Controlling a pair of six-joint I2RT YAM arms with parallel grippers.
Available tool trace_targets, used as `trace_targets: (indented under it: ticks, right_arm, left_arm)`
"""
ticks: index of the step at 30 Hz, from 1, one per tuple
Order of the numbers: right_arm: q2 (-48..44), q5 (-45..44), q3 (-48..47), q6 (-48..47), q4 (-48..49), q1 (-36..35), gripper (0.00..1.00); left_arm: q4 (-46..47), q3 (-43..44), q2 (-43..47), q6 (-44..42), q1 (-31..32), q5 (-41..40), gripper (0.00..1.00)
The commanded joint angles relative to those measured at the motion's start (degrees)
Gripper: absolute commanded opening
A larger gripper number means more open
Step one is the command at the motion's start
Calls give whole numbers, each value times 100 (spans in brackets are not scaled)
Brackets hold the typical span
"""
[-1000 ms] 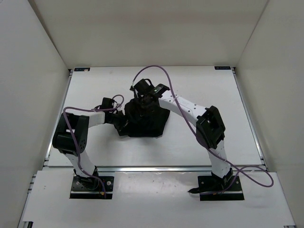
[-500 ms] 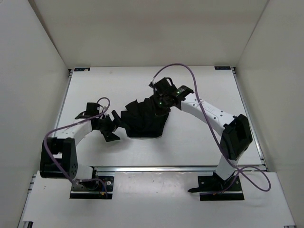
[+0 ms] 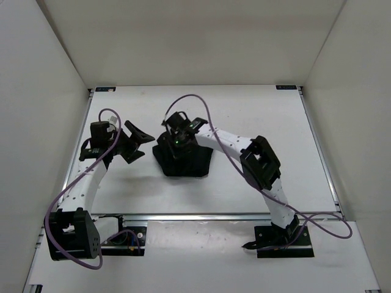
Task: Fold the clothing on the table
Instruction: Fold the skirt
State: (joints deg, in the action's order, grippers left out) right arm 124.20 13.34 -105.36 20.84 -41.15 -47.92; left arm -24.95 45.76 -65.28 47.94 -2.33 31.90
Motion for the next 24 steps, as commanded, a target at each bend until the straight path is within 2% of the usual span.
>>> trace_targets:
  ticks: [1, 4, 8, 11, 13, 15, 16, 17, 18, 19, 20, 21, 23, 24]
  right_arm:
    - [-28, -50, -55, -133, -8, -375, 0]
    - [60, -471, 296, -80, -8, -481, 0]
    - [192, -998, 271, 16, -280, -428, 0]
    - [43, -1552, 156, 95, -455, -218, 0]
    - [-368, -1729, 252, 34, -307, -60, 1]
    - [-861, -1669, 647, 165, 105, 203, 16]
    - [-1211, -1442, 1057, 340, 463, 291, 37]
    - [-1423, -1109, 1296, 464, 693, 501, 45]
    - [-1782, -801, 1812, 656, 1105, 712, 46]
    - [-2142, -737, 2278, 884, 1405, 888, 52]
    - [-2372, -597, 2518, 930, 1555, 942, 66]
    - [-2453, -500, 2590, 948, 1574, 1030, 73]
    - [-2733, -456, 2775, 1001, 1470, 1215, 77]
    - [-2813, -368, 2828, 1018, 1426, 1311, 75]
  left_arm:
    - [34, 170, 138, 127, -110, -26, 99]
    - [25, 144, 156, 128, -136, 9, 98]
    - [104, 100, 164, 145, -180, 45, 99]
    - [95, 109, 208, 110, -198, 114, 99]
    - [96, 83, 182, 128, -224, 141, 98]
    - [96, 109, 173, 136, -250, 123, 99]
    - [165, 74, 164, 162, -216, 167, 99]
    - [175, 39, 182, 180, -215, 185, 99]
    - [227, 39, 182, 206, -233, 220, 98]
    - [227, 12, 164, 181, -242, 220, 98]
    - [201, -23, 190, 180, -216, 211, 99]
    - [218, -6, 182, 180, -207, 203, 99]
    - [183, -23, 173, 145, -180, 185, 99]
    - [183, -14, 156, 136, -154, 176, 99]
